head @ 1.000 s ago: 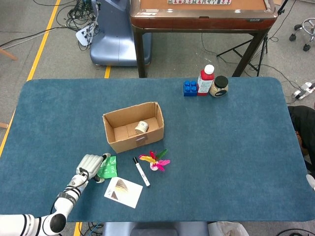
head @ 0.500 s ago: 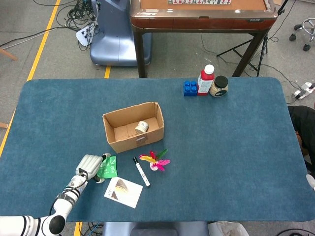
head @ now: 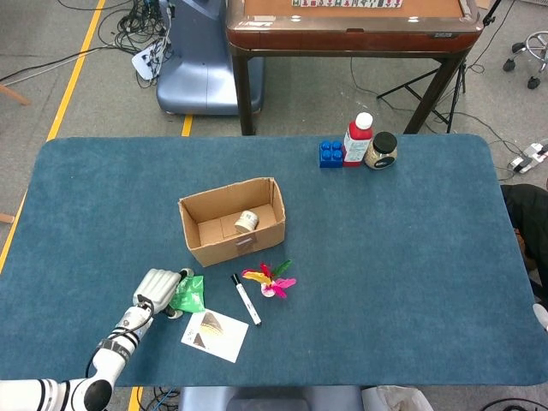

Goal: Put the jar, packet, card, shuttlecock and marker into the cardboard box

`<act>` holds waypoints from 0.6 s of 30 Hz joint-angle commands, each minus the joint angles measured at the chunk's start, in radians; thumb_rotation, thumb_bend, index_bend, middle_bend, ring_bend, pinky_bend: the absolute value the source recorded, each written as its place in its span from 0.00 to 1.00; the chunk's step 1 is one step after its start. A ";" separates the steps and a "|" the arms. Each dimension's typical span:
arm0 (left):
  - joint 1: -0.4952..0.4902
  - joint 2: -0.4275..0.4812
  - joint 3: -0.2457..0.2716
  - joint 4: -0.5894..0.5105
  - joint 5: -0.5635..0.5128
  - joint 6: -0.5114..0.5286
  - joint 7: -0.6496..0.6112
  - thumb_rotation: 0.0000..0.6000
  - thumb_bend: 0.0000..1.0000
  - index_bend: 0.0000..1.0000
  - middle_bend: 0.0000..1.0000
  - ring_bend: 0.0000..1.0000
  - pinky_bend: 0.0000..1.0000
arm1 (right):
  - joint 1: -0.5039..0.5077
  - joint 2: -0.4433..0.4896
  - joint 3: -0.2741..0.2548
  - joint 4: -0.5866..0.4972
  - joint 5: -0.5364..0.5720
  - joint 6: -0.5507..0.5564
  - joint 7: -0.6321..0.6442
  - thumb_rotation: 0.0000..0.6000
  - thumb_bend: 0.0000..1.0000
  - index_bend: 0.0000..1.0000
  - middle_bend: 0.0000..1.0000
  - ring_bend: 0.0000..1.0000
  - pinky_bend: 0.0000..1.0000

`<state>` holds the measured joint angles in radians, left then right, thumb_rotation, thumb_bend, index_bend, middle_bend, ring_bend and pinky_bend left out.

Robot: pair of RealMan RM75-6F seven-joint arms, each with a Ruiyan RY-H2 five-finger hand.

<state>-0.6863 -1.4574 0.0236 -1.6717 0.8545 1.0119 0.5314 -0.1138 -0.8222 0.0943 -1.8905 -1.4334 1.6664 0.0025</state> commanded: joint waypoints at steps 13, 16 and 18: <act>0.039 -0.007 0.002 0.021 0.061 0.008 -0.041 1.00 0.13 0.61 0.94 0.93 1.00 | 0.001 0.000 0.000 0.000 0.002 -0.002 0.000 1.00 0.19 0.26 0.35 0.26 0.39; 0.047 -0.003 -0.002 0.013 0.072 0.012 -0.055 1.00 0.13 0.61 0.94 0.93 1.00 | 0.001 0.000 0.000 0.000 0.003 -0.003 0.001 1.00 0.19 0.26 0.35 0.26 0.39; 0.052 0.005 -0.003 0.004 0.083 0.015 -0.062 1.00 0.13 0.62 0.94 0.93 1.00 | 0.001 0.000 0.000 0.001 0.002 -0.002 0.001 1.00 0.19 0.26 0.35 0.26 0.39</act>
<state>-0.6372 -1.4556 0.0217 -1.6639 0.9336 1.0251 0.4731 -0.1129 -0.8218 0.0946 -1.8899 -1.4311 1.6641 0.0037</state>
